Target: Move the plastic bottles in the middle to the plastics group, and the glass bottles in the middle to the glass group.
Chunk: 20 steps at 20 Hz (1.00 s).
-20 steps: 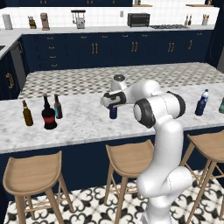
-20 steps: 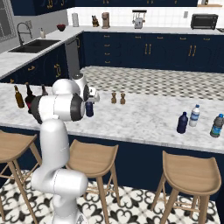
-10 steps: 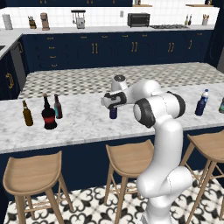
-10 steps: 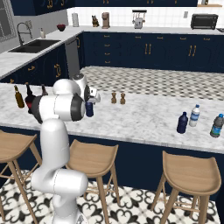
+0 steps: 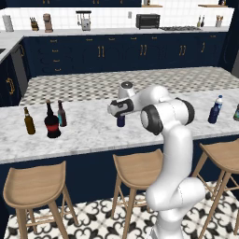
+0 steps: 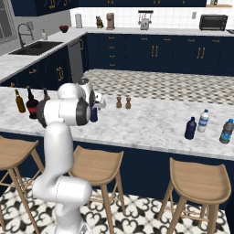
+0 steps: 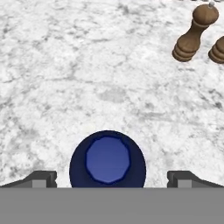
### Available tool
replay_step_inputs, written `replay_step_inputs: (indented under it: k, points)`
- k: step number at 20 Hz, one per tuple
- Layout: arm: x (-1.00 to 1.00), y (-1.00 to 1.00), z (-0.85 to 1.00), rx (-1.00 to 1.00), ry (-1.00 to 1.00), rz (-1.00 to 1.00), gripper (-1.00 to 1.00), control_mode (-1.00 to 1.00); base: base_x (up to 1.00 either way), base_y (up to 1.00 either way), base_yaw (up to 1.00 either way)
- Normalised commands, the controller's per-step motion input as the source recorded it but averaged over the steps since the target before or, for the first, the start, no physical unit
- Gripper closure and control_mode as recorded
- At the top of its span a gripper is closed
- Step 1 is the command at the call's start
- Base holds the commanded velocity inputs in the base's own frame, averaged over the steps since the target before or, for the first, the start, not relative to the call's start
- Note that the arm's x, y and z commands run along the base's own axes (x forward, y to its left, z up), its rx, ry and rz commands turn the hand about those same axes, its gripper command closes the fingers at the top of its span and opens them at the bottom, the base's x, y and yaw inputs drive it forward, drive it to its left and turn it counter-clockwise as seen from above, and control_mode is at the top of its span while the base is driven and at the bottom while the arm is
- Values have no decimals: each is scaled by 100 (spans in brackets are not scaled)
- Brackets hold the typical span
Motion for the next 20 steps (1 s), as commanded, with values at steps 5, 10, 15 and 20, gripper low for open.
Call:
replay_step_inputs:
  k: [5, 10, 15, 20]
  points:
    - [13, 0, 0, 0, 0, 0, -100, -100, 0, 0, 0]
    - [0, 0, 0, 0, 0, 0, 100, -100, 0, 0, 0]
    - [-1, 0, 0, 0, 0, 0, 100, -100, 0, 0, 0]
    - [-19, -42, 22, 0, 0, -6, 100, -100, 0, 0, 0]
